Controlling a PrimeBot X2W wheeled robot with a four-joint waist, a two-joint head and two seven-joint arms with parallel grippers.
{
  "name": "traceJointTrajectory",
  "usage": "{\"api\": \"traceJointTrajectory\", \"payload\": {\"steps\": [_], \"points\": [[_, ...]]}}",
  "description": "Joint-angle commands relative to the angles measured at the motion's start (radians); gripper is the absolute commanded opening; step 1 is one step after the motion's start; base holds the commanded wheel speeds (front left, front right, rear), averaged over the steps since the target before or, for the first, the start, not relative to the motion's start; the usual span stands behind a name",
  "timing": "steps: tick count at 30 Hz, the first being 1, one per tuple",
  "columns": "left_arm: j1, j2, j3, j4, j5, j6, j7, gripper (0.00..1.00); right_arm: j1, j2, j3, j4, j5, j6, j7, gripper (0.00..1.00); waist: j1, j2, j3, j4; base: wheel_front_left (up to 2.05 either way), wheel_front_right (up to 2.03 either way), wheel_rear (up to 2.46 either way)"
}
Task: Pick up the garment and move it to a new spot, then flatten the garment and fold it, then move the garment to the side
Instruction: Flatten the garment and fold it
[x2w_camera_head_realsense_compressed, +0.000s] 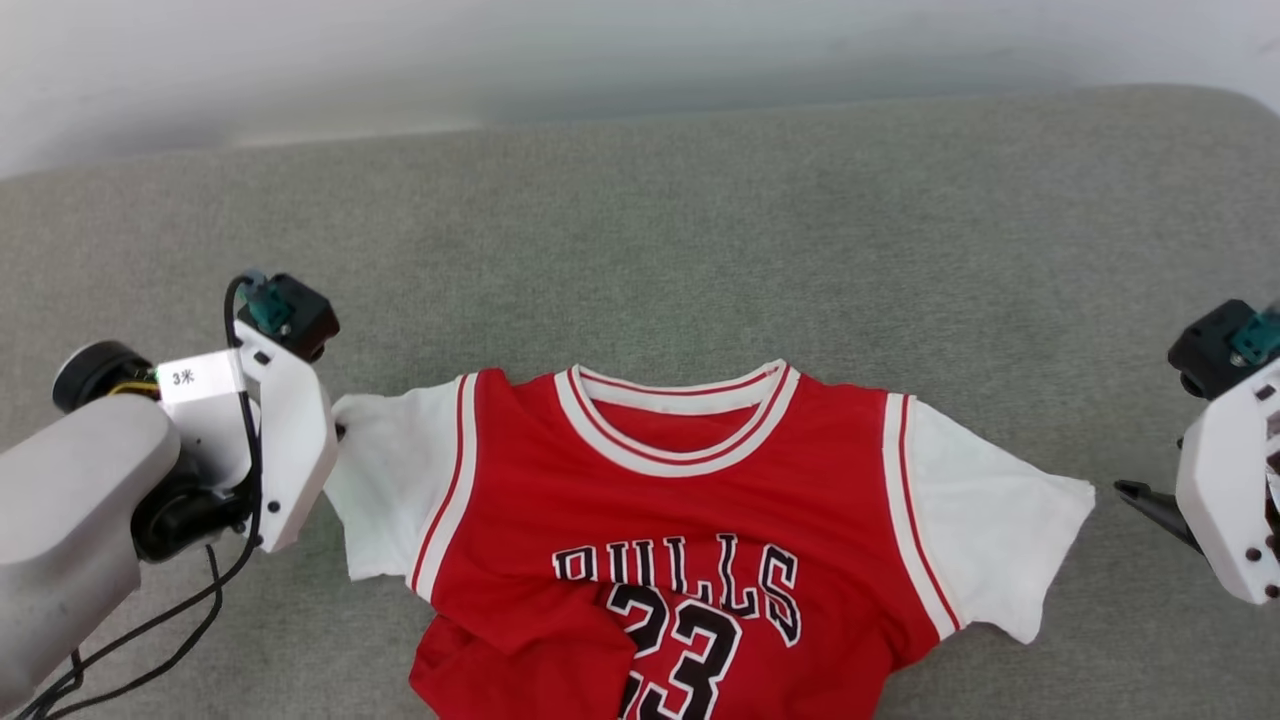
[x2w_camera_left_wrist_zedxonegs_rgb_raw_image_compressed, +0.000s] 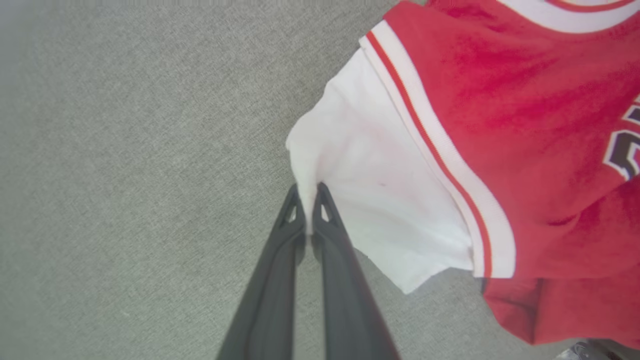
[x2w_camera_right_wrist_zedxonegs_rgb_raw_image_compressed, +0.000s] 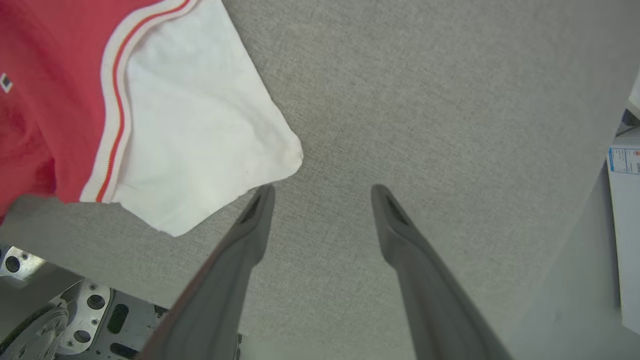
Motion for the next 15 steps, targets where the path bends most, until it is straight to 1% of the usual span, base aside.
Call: {"api": "traceJointTrajectory", "payload": {"steps": [1,5,10,15], "points": [[-0.017,-0.006,0.006,-0.007,0.007,0.006,-0.004,0.00,-0.026,0.002,0.015,0.013,0.009,-0.001,0.015,1.00,0.0000,0.0000,0.023,0.018,0.00,0.00,0.00],[-0.046,-0.001,0.013,-0.035,0.022,0.009,-0.004,0.00,-0.103,0.030,0.098,0.088,0.006,-0.001,0.054,1.00,0.0000,0.0000,0.065,0.038,0.00,0.00,0.00],[-0.076,-0.002,0.020,-0.065,0.043,0.018,-0.006,0.00,-0.134,0.079,0.192,0.191,0.011,-0.001,0.013,1.00,0.0000,0.0000,0.116,0.062,0.00,0.00,0.00],[-0.094,0.001,0.025,-0.084,0.053,0.021,-0.011,0.00,-0.101,0.129,0.345,0.263,0.037,0.002,-0.049,1.00,0.0000,0.0000,0.150,0.070,0.00,0.00,0.00]]}}
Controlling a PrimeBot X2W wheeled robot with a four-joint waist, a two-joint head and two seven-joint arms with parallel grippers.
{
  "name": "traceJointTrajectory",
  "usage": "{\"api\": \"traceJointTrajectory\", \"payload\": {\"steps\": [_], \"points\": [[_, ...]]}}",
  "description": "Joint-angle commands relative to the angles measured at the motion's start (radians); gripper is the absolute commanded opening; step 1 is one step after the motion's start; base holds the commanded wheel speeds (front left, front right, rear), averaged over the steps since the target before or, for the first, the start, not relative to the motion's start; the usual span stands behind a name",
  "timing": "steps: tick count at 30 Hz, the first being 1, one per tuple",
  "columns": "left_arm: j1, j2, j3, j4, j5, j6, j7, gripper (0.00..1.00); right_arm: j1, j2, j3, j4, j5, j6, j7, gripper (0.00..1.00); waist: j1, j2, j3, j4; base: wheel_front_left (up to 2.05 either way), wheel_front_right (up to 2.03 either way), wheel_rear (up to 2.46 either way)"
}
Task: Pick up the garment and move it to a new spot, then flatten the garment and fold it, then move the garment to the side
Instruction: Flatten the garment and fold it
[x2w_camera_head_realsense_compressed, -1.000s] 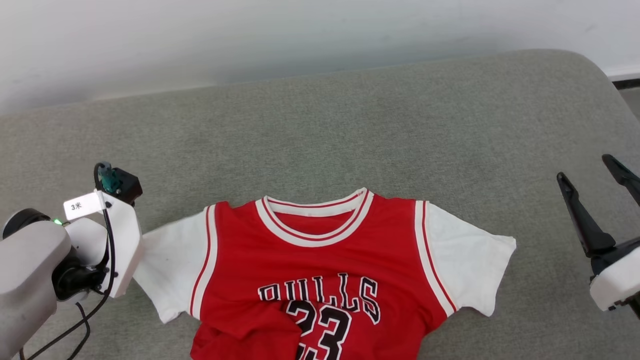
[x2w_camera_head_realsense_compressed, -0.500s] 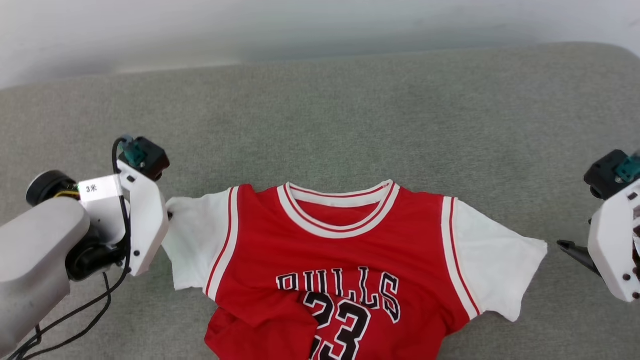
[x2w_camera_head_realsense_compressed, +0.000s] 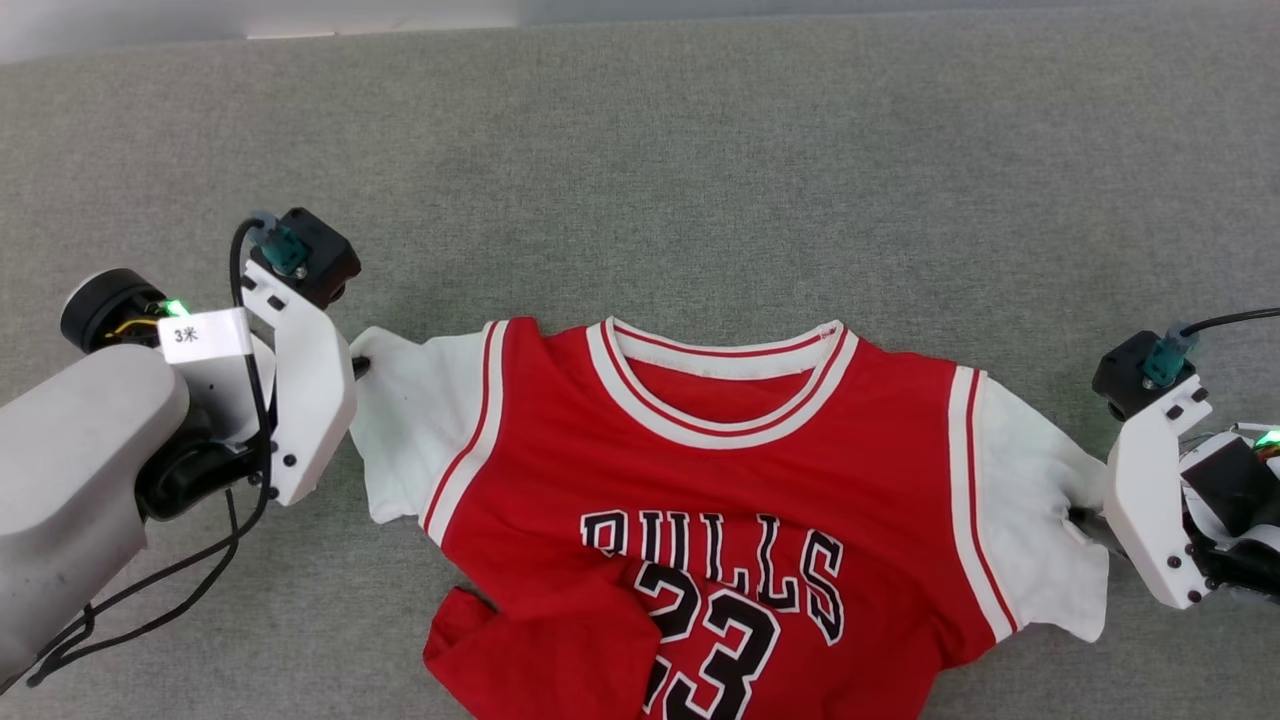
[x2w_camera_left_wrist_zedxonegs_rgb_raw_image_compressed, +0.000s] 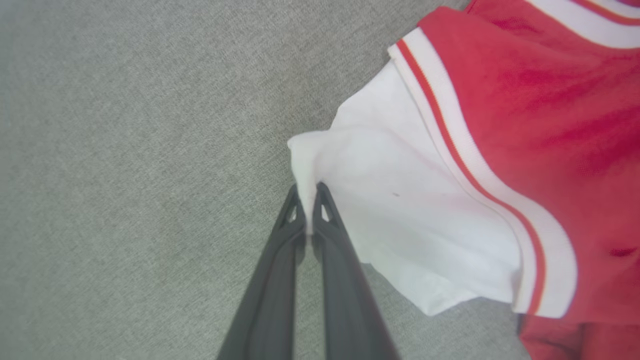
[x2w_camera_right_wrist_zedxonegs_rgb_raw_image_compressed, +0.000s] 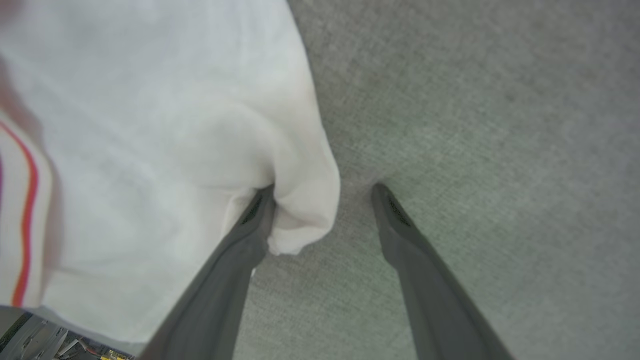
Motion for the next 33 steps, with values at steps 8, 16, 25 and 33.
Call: {"api": "traceJointTrajectory", "payload": {"steps": [8,16,25,33], "points": [[0.008,-0.001,-0.001,0.008,0.002,-0.002,-0.016,0.00,-0.014,0.093,0.176,0.078,0.064,0.009,-0.171,0.00,0.0000,0.0000,-0.015,-0.008,0.00,0.00,0.00],[0.043,0.000,0.004,0.006,-0.003,-0.014,-0.080,0.00,-0.122,-0.018,0.202,0.053,0.117,0.004,-0.321,0.00,0.0000,0.0000,-0.145,-0.026,0.00,0.00,0.00],[0.034,0.038,0.053,-0.080,0.035,0.010,-0.231,0.00,-0.122,-0.169,0.138,-0.075,0.161,0.004,-0.452,0.00,0.0000,0.0000,-0.273,-0.026,0.00,0.00,0.00],[-0.048,0.035,0.124,-0.125,0.057,0.025,-0.313,0.00,-0.183,-0.215,-0.013,-0.161,0.142,0.004,-0.479,0.00,0.0000,0.0000,-0.294,-0.035,0.00,0.00,0.00]]}}
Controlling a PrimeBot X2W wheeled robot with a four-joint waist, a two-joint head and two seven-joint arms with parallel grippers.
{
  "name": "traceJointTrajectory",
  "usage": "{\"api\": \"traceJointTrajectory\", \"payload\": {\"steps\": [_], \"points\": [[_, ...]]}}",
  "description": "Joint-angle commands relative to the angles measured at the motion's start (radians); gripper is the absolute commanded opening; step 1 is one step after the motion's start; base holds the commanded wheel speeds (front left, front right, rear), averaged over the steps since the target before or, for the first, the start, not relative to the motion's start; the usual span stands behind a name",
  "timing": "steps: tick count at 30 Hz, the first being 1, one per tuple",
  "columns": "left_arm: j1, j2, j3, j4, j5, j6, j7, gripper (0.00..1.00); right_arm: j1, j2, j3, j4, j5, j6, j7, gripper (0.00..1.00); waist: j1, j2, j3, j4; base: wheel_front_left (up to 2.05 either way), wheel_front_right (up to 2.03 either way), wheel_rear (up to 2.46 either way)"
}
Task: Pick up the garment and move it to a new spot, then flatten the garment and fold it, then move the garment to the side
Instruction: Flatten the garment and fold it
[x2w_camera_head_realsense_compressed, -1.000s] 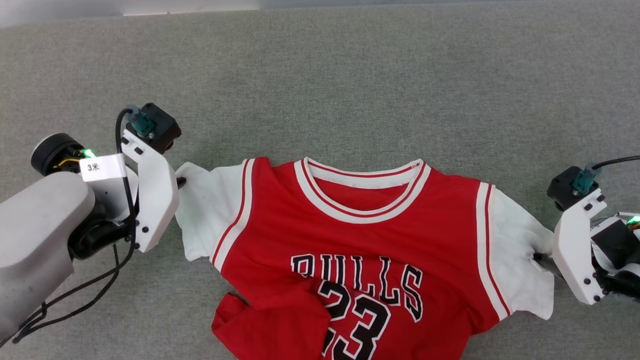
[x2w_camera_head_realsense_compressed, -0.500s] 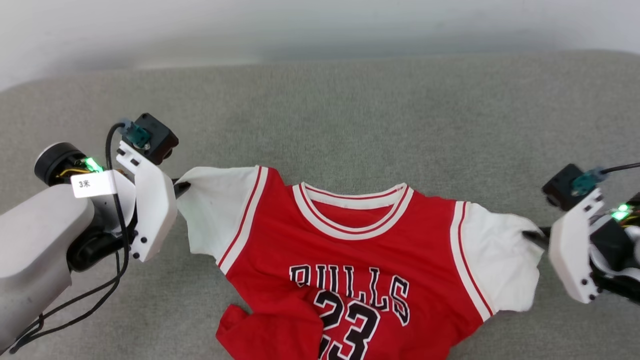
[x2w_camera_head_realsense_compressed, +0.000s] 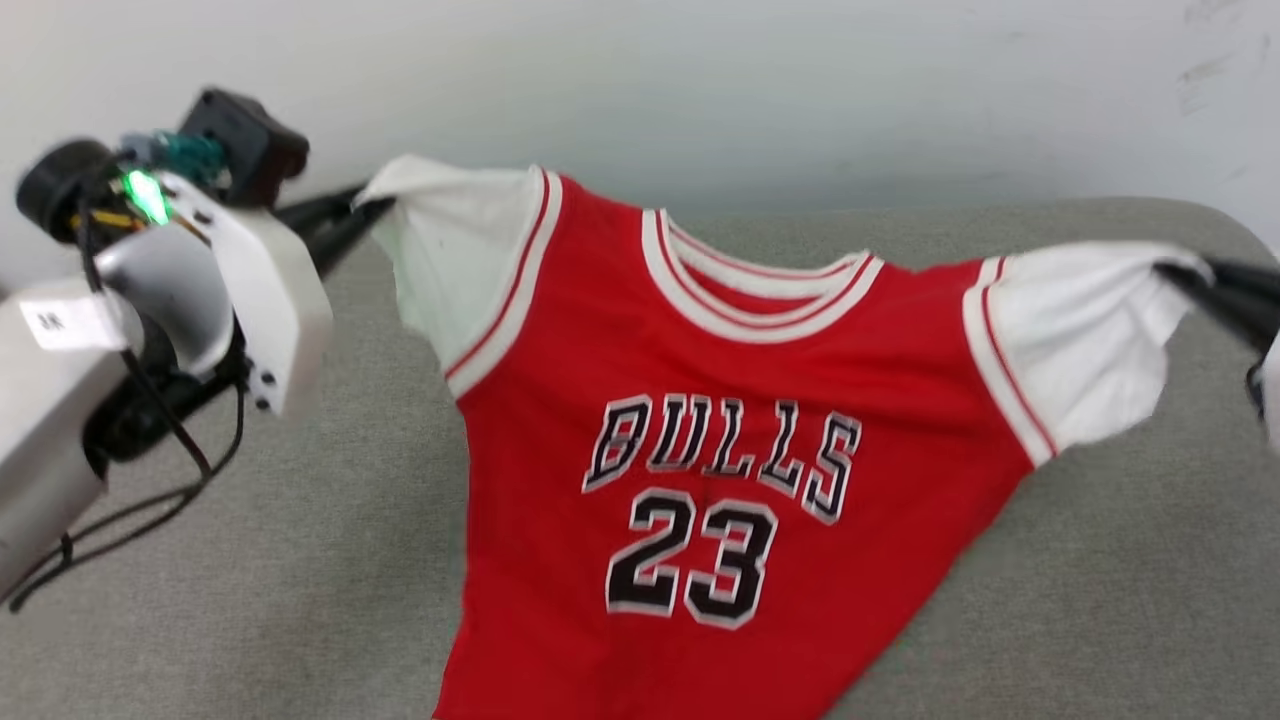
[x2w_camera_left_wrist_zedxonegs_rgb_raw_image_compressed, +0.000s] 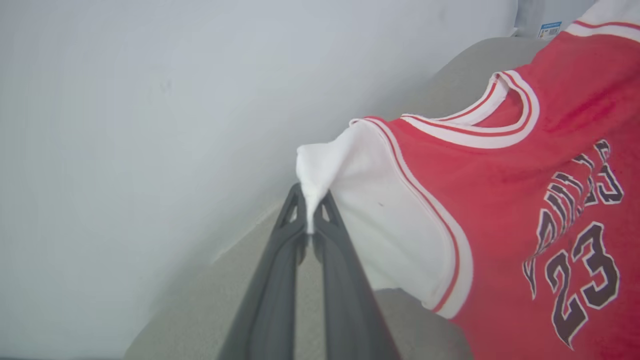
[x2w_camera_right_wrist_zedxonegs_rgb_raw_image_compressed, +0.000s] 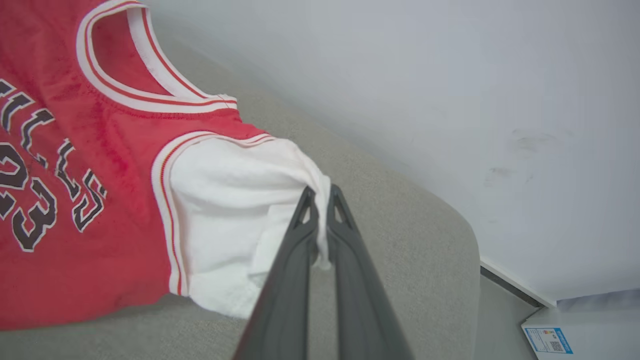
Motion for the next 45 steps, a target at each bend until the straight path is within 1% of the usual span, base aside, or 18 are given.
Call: {"api": "traceJointTrajectory", "payload": {"steps": [1,4,6,9,13,15,19,20,24,28,33,36,38,41,45], "points": [[-0.034,-0.006,0.017,0.001,0.005,0.005,-0.009,0.00,-0.035,0.006,-0.029,-0.003,-0.011,-0.001,0.000,0.00,0.0001,-0.0001,0.010,-0.002,0.00,0.00,0.00],[-0.096,-0.026,0.049,0.015,0.018,0.004,-0.025,0.00,-0.101,0.030,-0.089,0.009,-0.045,-0.001,0.009,0.00,0.0001,-0.0001,0.039,-0.003,0.00,0.00,0.00],[-0.145,-0.049,0.072,0.035,0.025,0.004,-0.040,0.00,-0.157,0.061,-0.121,0.036,-0.069,-0.001,0.022,0.00,0.0001,-0.0001,0.065,-0.003,0.00,0.00,0.00],[-0.229,-0.090,0.096,0.085,0.040,-0.006,-0.040,0.00,-0.273,0.121,-0.162,0.087,-0.120,-0.001,0.037,0.00,0.0001,-0.0001,0.114,0.000,0.00,0.00,0.00],[-0.358,-0.153,0.126,0.179,0.072,-0.019,-0.055,0.00,-0.442,0.217,-0.197,0.190,-0.210,-0.001,0.027,0.00,0.0001,-0.0001,0.187,0.002,0.00,0.00,0.00],[-0.426,-0.183,0.138,0.233,0.090,-0.027,-0.065,0.00,-0.526,0.262,-0.209,0.244,-0.254,-0.001,0.016,0.00,0.0001,-0.0001,0.224,0.002,0.00,0.00,0.00],[-0.579,-0.232,0.170,0.360,0.132,-0.044,-0.125,0.00,-0.694,0.329,-0.224,0.345,-0.337,-0.001,-0.012,0.00,0.0001,-0.0001,0.302,-0.003,0.00,0.00,0.00],[-0.579,-0.232,0.170,0.360,0.132,-0.044,-0.125,0.00,-0.694,0.329,-0.224,0.345,-0.337,-0.001,-0.012,0.00,0.0001,-0.0001,0.302,-0.003,0.00,0.00,0.00],[-0.702,-0.271,0.179,0.476,0.164,-0.060,-0.177,0.00,-0.840,0.383,-0.223,0.440,-0.409,-0.001,-0.053,0.00,0.0001,-0.0001,0.364,-0.006,0.00,0.00,0.00],[-0.798,-0.306,0.189,0.569,0.178,-0.071,-0.231,0.00,-0.971,0.421,-0.217,0.532,-0.452,-0.001,-0.088,0.00,0.0001,-0.0001,0.419,-0.006,0.00,0.00,0.00],[-0.852,-0.338,0.179,0.652,0.168,-0.077,-0.284,0.00,-1.052,0.467,-0.185,0.624,-0.469,-0.001,-0.141,0.00,0.0001,-0.0001,0.474,-0.005,0.00,0.00,0.00],[-0.844,-0.355,0.161,0.693,0.160,-0.078,-0.316,0.00,-1.061,0.487,-0.145,0.662,-0.465,-0.001,-0.186,0.00,0.0001,-0.0001,0.497,-0.005,0.00,0.00,0.00],[-0.812,-0.368,0.141,0.703,0.148,-0.078,-0.335,0.00,-1.049,0.498,-0.117,0.690,-0.453,-0.001,-0.205,0.00,0.0001,-0.0001,0.504,-0.006,0.00,0.00,0.00],[-0.770,-0.368,0.110,0.710,0.121,-0.078,-0.364,0.00,-1.017,0.503,-0.076,0.731,-0.431,-0.001,-0.238,0.00,0.0001,-0.0001,0.505,-0.004,0.00,0.00,0.00],[-0.670,-0.376,0.043,0.703,0.102,-0.078,-0.399,0.00,-0.948,0.514,-0.021,0.768,-0.383,-0.001,-0.286,0.00,0.0001,-0.0001,0.486,0.003,0.00,0.00,0.00]]}}
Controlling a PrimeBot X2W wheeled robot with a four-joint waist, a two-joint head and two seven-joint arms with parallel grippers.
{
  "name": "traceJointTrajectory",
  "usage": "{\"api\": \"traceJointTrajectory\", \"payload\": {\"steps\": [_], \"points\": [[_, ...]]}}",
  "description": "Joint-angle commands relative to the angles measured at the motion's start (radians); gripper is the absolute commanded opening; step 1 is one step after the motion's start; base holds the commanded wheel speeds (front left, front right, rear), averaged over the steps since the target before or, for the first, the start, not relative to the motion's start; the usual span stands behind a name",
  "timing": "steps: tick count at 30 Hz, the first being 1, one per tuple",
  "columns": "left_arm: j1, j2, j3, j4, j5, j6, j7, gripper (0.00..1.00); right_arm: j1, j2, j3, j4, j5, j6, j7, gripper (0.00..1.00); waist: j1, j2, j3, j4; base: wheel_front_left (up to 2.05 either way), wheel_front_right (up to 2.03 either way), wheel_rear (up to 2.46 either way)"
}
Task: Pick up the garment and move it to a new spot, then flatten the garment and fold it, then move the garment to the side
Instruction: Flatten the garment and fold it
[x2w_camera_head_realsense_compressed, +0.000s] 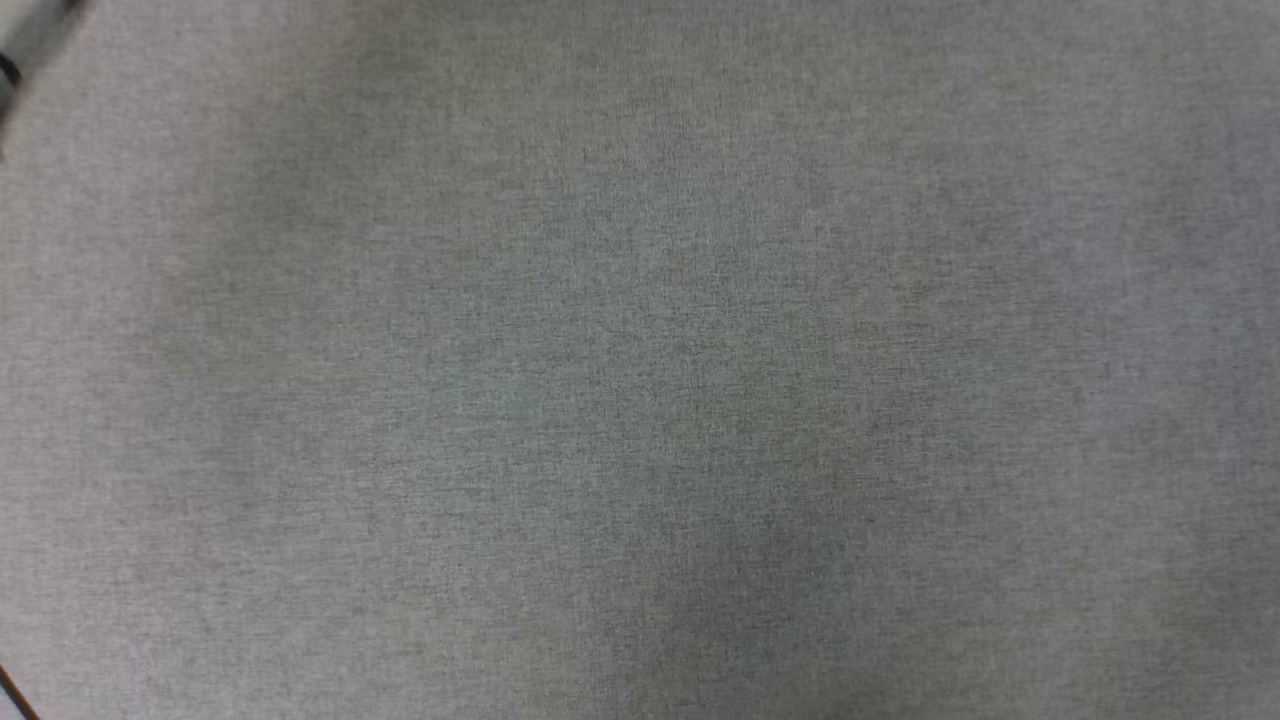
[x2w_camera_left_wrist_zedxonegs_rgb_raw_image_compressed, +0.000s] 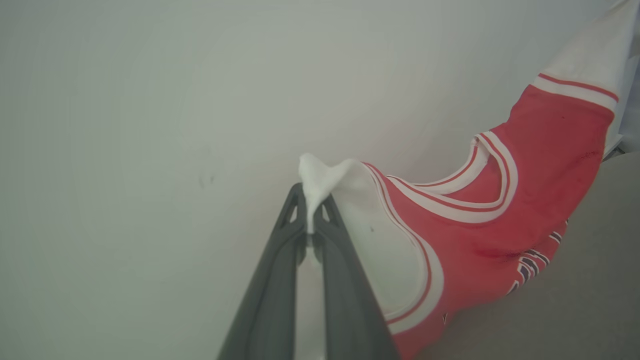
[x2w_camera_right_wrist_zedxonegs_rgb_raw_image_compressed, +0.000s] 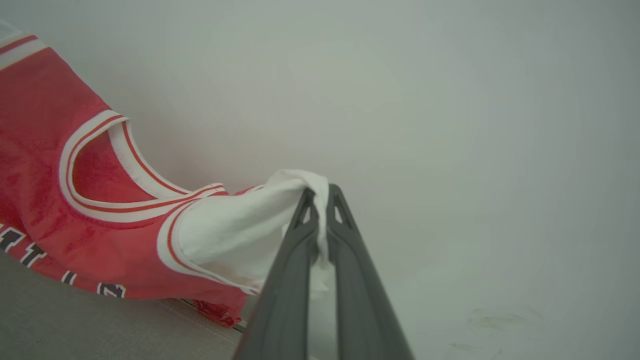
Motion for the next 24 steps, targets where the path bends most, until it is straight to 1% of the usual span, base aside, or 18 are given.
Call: {"api": "traceJointTrajectory", "payload": {"steps": [1,4,7,10,12,16,19,22,24], "points": [[0.032,0.002,-0.006,0.000,-0.014,0.000,-0.010,0.00,0.035,0.010,0.015,0.007,0.014,-0.001,-0.012,0.00,-0.0001,0.0000,-0.013,0.000,0.00,0.00,0.00],[0.119,0.009,-0.034,-0.003,-0.046,0.000,-0.030,0.00,0.114,0.015,0.055,0.019,0.065,-0.001,-0.050,0.00,-0.0001,0.0000,-0.046,-0.005,0.00,0.00,0.00],[0.219,0.032,-0.058,-0.024,-0.079,0.000,-0.044,0.00,0.210,0.018,0.105,0.020,0.110,-0.001,-0.077,0.00,-0.0001,0.0000,-0.086,-0.011,0.00,0.00,0.00],[0.337,0.050,-0.069,-0.058,-0.110,0.000,-0.053,0.00,0.313,-0.003,0.151,0.000,0.165,-0.001,-0.106,0.00,-0.0001,0.0000,-0.137,-0.008,0.00,0.00,0.00],[0.418,0.072,-0.069,-0.082,-0.128,0.000,-0.057,0.00,0.388,-0.022,0.179,-0.027,0.206,-0.001,-0.121,0.00,-0.0001,0.0000,-0.174,-0.007,0.00,0.00,0.00],[0.594,0.111,-0.046,-0.162,-0.152,0.005,-0.059,0.00,0.539,-0.077,0.247,-0.116,0.273,-0.001,-0.133,0.00,-0.0001,0.0000,-0.235,-0.004,0.00,0.00,0.00],[0.733,0.157,-0.030,-0.218,-0.152,0.027,-0.059,0.00,0.648,-0.127,0.294,-0.185,0.299,-0.001,-0.137,0.00,-0.0001,0.0000,-0.278,-0.003,0.00,0.00,0.00],[0.860,0.188,-0.018,-0.276,-0.171,0.043,-0.059,0.00,0.755,-0.177,0.311,-0.231,0.334,-0.001,-0.139,0.00,-0.0001,0.0000,-0.324,0.000,0.00,0.00,0.00],[0.933,0.212,-0.006,-0.306,-0.188,0.061,-0.060,0.00,0.821,-0.204,0.310,-0.251,0.353,-0.001,-0.147,0.00,-0.0001,0.0000,-0.352,0.001,0.00,0.00,0.00]]}}
